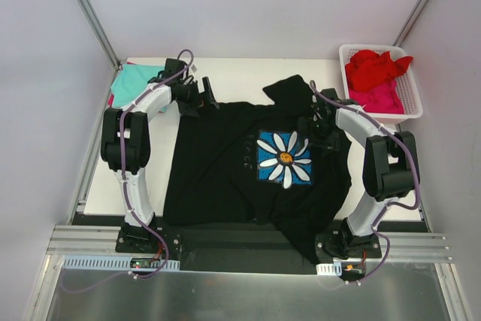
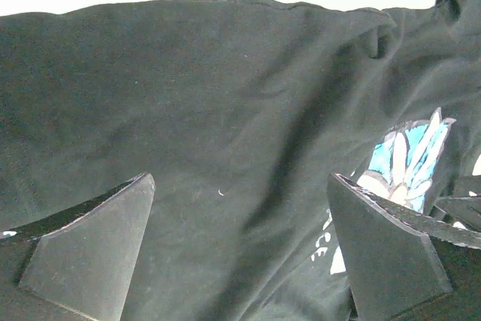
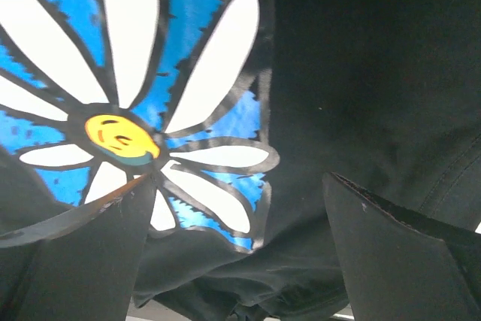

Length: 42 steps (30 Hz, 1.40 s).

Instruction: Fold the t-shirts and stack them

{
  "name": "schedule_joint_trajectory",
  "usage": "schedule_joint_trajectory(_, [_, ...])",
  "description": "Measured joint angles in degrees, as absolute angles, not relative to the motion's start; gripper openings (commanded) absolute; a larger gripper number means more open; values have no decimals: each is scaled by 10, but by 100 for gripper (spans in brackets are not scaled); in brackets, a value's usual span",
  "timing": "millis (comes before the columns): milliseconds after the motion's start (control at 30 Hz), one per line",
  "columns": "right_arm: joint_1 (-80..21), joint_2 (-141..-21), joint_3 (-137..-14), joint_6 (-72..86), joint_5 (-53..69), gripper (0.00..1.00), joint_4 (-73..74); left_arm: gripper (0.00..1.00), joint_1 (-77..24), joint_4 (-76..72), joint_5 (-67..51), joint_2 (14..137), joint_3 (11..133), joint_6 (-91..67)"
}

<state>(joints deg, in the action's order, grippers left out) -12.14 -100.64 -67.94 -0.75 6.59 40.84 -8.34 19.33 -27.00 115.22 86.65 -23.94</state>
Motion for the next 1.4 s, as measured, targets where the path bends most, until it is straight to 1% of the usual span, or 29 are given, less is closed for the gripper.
schedule_joint_trajectory(167, [-121,-992,-705,-6,107,96,405,99,-86,218,-251,1131,893,-229])
schedule_joint_trajectory(367, [-112,-994,-714,0,195,96,357,99,-81,150,-280,1154,875,-236])
schedule_joint_trajectory(567, [-96,-1083,-779,3,292,96,283,99,-75,91,-313,1189,841,-250])
schedule_joint_trajectory(667, [-94,-1127,-804,-5,316,96,271,99,-71,68,-321,1190,833,-251])
schedule_joint_trajectory(800, [-92,-1166,-824,-16,322,96,273,99,-62,43,-318,1190,828,-250])
schedule_joint_trajectory(1033, [-81,-1169,-829,-18,317,96,279,99,-51,41,-291,1188,818,-238])
schedule_joint_trajectory(1400, [-72,-1181,-866,-38,265,96,331,99,-52,50,-249,1184,818,-211])
